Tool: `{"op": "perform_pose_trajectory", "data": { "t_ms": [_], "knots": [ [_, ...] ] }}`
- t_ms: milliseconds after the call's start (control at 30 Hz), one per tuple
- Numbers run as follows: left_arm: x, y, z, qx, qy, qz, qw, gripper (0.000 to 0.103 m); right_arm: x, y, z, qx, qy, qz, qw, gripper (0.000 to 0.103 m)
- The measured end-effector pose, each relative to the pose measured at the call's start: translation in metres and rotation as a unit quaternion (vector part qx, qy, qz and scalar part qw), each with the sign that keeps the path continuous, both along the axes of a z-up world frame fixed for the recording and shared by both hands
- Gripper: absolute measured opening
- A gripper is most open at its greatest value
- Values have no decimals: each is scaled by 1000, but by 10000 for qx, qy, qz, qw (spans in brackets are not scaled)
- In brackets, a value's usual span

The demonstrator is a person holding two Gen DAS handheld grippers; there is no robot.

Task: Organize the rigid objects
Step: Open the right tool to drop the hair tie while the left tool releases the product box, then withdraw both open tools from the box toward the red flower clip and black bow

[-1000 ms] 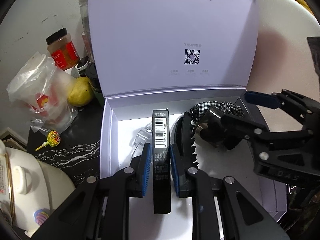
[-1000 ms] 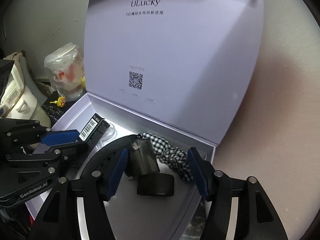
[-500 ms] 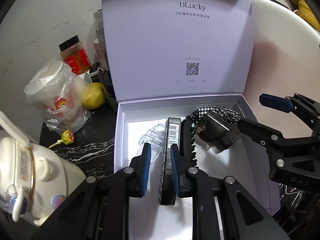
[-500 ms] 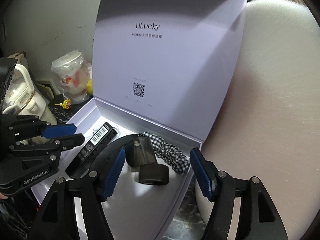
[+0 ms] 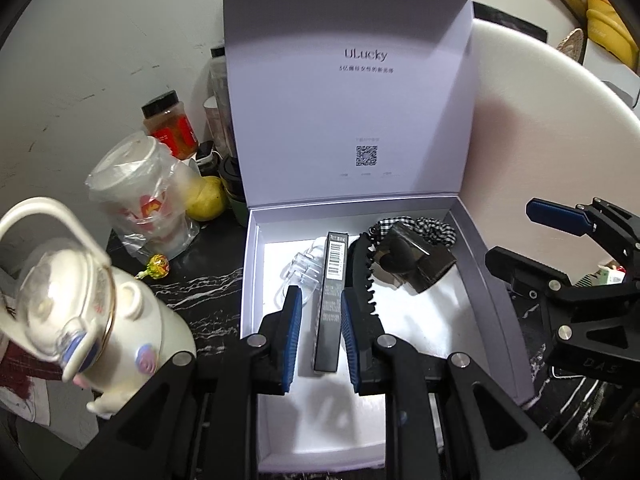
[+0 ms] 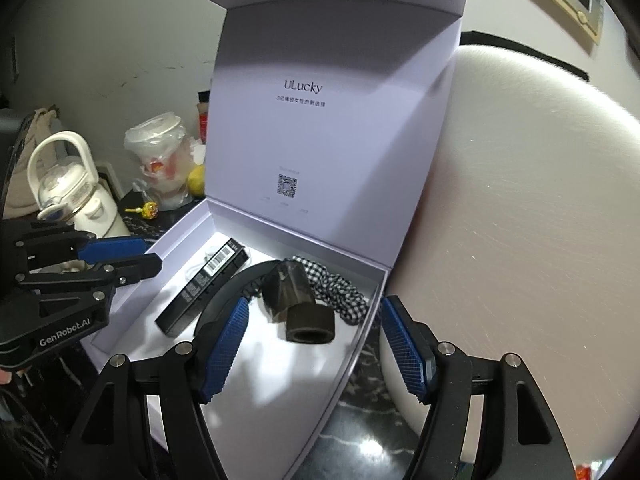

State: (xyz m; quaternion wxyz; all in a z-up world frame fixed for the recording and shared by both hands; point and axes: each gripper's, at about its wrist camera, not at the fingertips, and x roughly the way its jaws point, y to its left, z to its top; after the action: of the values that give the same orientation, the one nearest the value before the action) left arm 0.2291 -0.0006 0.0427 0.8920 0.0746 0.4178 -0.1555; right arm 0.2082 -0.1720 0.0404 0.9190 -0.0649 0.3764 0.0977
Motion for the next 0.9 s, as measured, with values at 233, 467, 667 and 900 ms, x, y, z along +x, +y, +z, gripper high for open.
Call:
{"op": "perform_pose_trajectory", "data": {
  "t_ms": [233,467,667,900],
  "knots": [
    [-29,6,13,-70,-96,-22,9999,20,-27,1,9,14,-112,7,9999,72],
    [-57,13,21,-118,-200,4,9997,20,-56,4,17,13,-236,61,9997,74],
    [-78,18,24,-204,-191,79,9996,20,-78,7,15,61,-221,135,9996,75],
    [-103,26,18,-168,-169,203,9995,20,-100,12,7,57,-160,247,9996,75]
  ]
}}
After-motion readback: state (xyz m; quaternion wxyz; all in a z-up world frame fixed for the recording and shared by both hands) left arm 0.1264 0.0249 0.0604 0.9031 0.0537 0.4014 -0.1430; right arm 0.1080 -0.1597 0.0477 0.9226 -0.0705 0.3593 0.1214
